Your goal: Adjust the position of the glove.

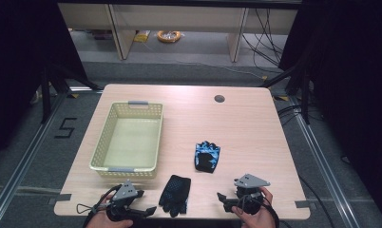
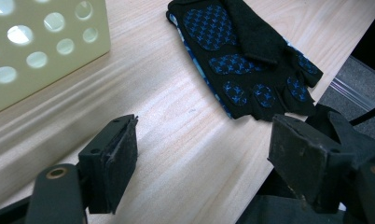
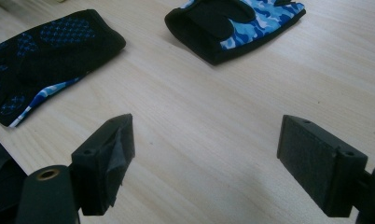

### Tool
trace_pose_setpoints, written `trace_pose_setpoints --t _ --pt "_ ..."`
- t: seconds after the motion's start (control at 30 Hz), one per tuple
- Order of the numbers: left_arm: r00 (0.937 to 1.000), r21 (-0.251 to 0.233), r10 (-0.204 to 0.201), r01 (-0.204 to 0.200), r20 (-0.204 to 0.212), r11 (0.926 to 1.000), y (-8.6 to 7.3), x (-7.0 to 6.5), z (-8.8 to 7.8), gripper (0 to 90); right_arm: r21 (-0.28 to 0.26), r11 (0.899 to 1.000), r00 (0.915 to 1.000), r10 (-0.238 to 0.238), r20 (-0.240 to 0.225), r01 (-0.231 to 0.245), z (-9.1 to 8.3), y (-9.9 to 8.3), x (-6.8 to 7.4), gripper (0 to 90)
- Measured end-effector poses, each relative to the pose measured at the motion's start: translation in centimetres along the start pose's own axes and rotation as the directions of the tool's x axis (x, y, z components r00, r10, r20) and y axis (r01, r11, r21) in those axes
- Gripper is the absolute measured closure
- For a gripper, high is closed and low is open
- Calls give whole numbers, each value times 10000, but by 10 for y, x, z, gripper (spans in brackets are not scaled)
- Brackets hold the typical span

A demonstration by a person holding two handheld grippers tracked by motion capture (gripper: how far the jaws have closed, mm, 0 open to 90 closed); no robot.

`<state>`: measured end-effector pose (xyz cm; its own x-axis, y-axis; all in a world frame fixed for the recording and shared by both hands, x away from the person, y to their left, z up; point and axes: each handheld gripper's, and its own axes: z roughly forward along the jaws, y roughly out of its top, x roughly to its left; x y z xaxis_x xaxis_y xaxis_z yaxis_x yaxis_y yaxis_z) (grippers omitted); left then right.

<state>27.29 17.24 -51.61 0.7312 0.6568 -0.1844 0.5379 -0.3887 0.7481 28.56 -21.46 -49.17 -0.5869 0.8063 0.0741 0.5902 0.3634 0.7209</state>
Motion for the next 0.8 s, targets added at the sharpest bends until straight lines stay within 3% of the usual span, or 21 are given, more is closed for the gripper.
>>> trace_pose_setpoints --t 0.23,0.3,0.33,0.47,0.53,0.7,0.8 --pt "10000 54 38 -38 31 10000 0 0 0 233 -105 9994 9994 -335 -65 334 1 0 -2 184" --pt "10000 5 -7 7 12 10000 0 0 0 233 -105 9994 9995 -323 -67 323 1 0 -2 184" --pt "10000 7 -3 3 9 10000 0 0 0 233 -33 10000 9999 -80 -102 80 0 0 0 188" --pt "10000 -57 -67 67 13 10000 0 -1 0 233 -60 9996 9995 -283 -154 282 0 1 -2 207" --pt "10000 33 38 -38 8 10000 0 0 0 233 -134 9984 9983 -546 -187 543 0 1 -3 243" --pt "10000 -8 15 -15 -8 10000 0 0 0 234 -127 9990 9988 -435 -244 432 -1 2 -1 300" --pt "9999 57 137 -136 -36 9999 1 1 -1 234 -426 9963 9964 -768 -372 752 0 5 0 374"
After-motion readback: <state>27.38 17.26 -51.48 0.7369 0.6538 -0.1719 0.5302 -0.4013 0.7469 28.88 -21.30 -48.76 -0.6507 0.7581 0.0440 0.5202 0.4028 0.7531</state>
